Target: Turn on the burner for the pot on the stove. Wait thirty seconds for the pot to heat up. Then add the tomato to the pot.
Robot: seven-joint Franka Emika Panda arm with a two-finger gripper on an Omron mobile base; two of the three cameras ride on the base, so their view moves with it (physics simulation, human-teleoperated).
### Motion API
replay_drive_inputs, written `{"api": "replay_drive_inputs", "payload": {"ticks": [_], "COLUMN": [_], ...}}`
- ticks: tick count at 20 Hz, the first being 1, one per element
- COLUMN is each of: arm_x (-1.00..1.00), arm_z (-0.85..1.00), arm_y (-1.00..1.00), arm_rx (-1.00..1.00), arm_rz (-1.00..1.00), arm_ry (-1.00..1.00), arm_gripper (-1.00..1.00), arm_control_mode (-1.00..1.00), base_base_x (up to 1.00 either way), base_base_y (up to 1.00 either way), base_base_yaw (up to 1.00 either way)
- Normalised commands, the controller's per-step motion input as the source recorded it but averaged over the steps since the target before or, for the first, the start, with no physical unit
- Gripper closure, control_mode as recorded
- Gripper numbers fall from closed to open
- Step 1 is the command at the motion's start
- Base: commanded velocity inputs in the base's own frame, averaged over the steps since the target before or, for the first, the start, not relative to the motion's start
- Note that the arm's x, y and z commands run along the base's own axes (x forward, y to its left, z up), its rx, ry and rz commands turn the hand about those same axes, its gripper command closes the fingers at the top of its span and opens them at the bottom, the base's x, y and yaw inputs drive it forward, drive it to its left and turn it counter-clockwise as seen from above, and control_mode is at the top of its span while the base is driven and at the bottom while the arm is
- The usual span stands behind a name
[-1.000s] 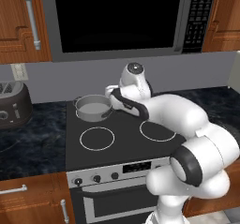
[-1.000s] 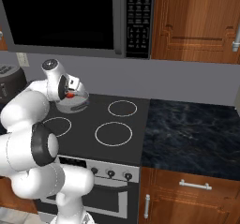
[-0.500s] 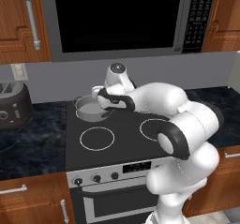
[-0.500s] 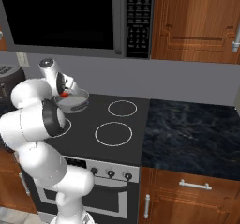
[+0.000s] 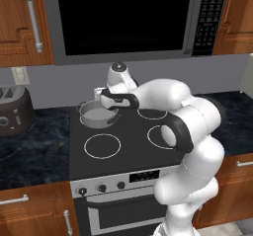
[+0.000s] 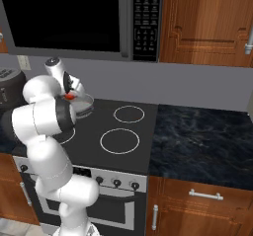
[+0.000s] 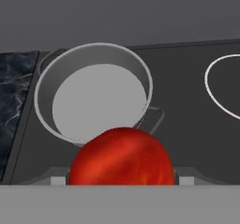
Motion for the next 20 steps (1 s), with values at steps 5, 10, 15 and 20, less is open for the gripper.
{"api": "replay_drive_inputs", "payload": {"ticks": [5, 10, 15, 20], "arm_x": [0.35, 0.34, 0.35, 0.41], "arm_z": [-0.29, -0.20, -0.29, -0.31], "arm_y": [0.00, 0.00, 0.10, 0.06], "arm_rx": [0.00, 0.00, 0.00, 0.00], "arm_rz": [0.00, 0.00, 0.00, 0.00], "arm_ry": [0.09, 0.06, 0.03, 0.03], "arm_gripper": [1.00, 1.00, 1.00, 1.00], "arm_control_mode": [-1.00, -1.00, -1.00, -1.00], "base_base_x": [0.00, 0.00, 0.00, 0.00], "base_base_y": [0.00, 0.00, 0.00, 0.00], "base_base_yaw": [0.00, 0.00, 0.00, 0.00]}}
